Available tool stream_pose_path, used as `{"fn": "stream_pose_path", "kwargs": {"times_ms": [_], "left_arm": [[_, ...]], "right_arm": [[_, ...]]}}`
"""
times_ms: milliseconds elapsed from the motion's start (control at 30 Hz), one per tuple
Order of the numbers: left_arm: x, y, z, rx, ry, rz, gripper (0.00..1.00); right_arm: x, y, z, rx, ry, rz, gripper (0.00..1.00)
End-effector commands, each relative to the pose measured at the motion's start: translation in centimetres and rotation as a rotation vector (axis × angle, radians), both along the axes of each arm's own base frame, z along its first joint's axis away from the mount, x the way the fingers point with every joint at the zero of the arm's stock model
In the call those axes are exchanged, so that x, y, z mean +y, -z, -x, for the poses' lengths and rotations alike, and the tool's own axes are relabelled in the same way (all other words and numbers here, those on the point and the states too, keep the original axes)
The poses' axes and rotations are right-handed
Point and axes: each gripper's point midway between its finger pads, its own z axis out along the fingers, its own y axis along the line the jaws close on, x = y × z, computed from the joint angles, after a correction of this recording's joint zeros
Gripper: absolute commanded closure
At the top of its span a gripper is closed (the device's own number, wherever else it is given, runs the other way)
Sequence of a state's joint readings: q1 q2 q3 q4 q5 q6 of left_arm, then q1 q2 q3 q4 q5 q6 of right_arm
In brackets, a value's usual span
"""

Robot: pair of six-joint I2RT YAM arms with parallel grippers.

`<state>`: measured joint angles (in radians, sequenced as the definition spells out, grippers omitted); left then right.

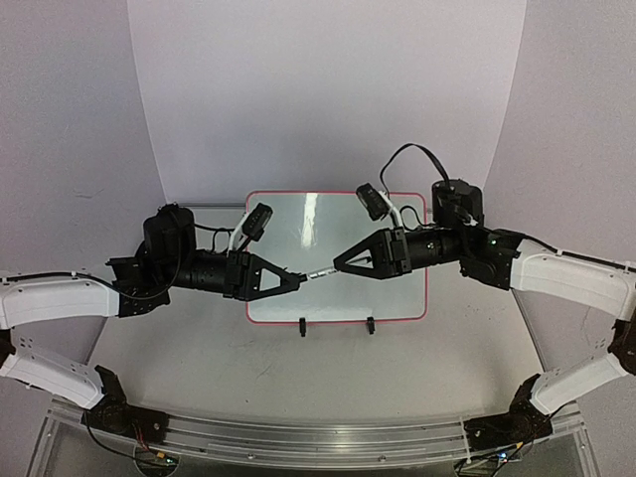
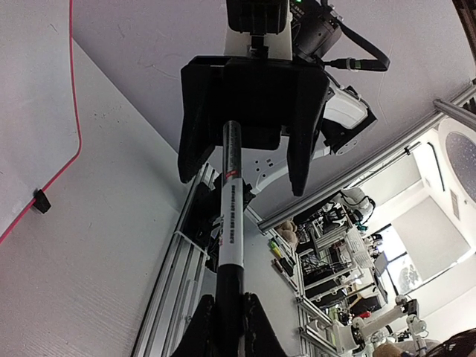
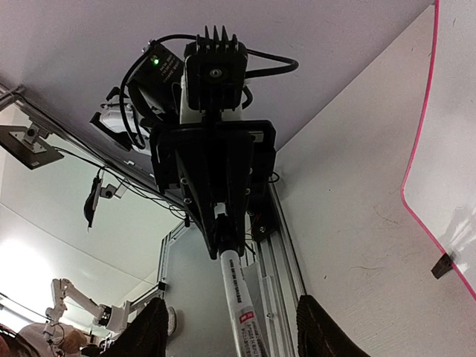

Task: Write a sentence on the whiteboard
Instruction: Pass from the right arm to the left, then open the whiteboard marker from the whiteboard marker.

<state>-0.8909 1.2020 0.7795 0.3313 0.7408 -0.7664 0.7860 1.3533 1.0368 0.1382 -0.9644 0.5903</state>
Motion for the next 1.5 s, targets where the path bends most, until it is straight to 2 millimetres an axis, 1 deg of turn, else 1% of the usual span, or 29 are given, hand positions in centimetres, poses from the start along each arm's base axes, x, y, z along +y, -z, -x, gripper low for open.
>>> {"fn": "stream_pose_path", "kwargs": {"times_ms": [0,200,467,767,1033,1267,1367,1467], "left_arm": [[-0.3,-1.8,0.4,-0.011,0.038,0.031,1.00],[-0.5,-1.3,0.2,0.001,0.038,0.019,1.00],[-1.0,-0.9,0.1,0.009,0.050,0.010,1.00],[-0.7,-1.4,-0.1,-0.013,0.022,0.023,1.00],[-0.9,-1.3,-0.2,-0.007,0.029,0.020,1.00],[-1.0,-1.1,-0.1,0.000,0.039,0.018,1.00],[-1.1,-1.0,0.0,0.006,0.043,0.015,1.00],[-1.1,-0.7,0.0,0.011,0.049,0.011,1.00]], "right_arm": [[0.6,-1.4,0.2,-0.026,-0.053,-0.031,0.44],[0.8,-1.4,0.2,-0.020,-0.064,-0.030,0.45],[1.2,-1.2,0.5,-0.009,-0.080,-0.026,0.49],[1.4,-0.9,0.8,0.001,-0.097,-0.022,0.50],[1.6,-0.7,1.2,0.006,-0.116,-0.020,0.52],[1.9,-0.2,1.4,0.014,-0.124,-0.011,0.58],[2.0,-0.2,1.3,0.015,-0.121,-0.009,0.63],[2.0,-0.3,1.4,0.013,-0.123,-0.011,0.70]]}}
